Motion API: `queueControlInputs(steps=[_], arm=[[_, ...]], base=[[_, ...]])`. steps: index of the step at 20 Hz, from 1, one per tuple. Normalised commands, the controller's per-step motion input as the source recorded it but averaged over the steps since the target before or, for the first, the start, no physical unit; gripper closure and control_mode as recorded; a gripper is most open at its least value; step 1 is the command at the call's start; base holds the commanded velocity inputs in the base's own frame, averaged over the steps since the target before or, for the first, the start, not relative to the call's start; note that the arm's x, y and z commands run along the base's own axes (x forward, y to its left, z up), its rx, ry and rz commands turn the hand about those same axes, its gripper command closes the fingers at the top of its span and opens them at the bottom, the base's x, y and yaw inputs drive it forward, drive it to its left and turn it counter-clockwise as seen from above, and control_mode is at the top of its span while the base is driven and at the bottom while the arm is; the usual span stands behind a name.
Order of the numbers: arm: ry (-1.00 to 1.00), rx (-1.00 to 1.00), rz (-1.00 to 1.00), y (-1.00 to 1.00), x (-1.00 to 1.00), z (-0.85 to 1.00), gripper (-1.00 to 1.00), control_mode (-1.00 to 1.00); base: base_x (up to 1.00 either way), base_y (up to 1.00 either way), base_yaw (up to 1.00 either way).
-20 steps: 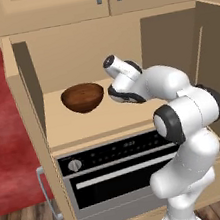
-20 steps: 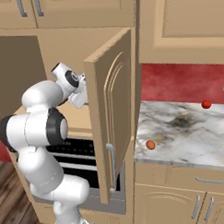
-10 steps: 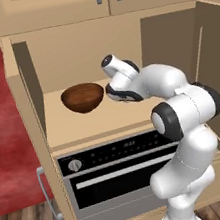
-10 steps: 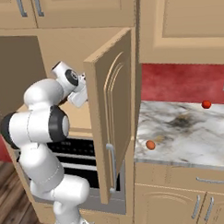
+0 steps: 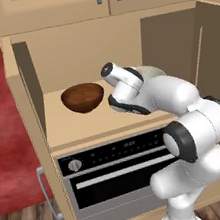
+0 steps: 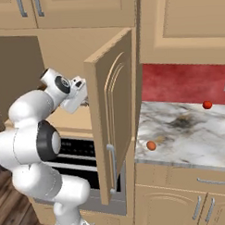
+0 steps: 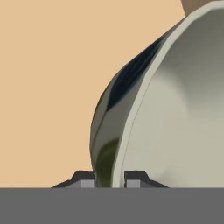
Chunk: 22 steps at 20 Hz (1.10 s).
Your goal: Pick both bowls and place them on the counter. Then place the lime in one bowl and place the egg in the other bowl.
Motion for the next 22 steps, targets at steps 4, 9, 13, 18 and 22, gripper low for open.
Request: queueControlInputs(steps=[4, 9, 13, 18, 22], arm=[[-0.30, -0.03, 0.00, 0.12, -0.80, 0.10, 1.00, -1.00], [-0.20, -0.03, 0.00, 0.19, -0.73, 0.40, 1.00, -1.00], [-0.07, -0.05, 0.00, 0.31, -0.64, 0.46, 1.00, -1.00], [-0.03, -0.04, 0.00, 0.35, -0.62, 0.28, 1.00, -1.00], [-0.03, -0.01, 0.00, 0.20, -0.42, 0.05, 1.00, -1.00]], base=[[0.00, 0.00, 0.00], [0.00, 0.00, 0.00], [0.00, 0.00, 0.00], [0.00, 0.00, 0.00], [0.00, 0.00, 0.00]])
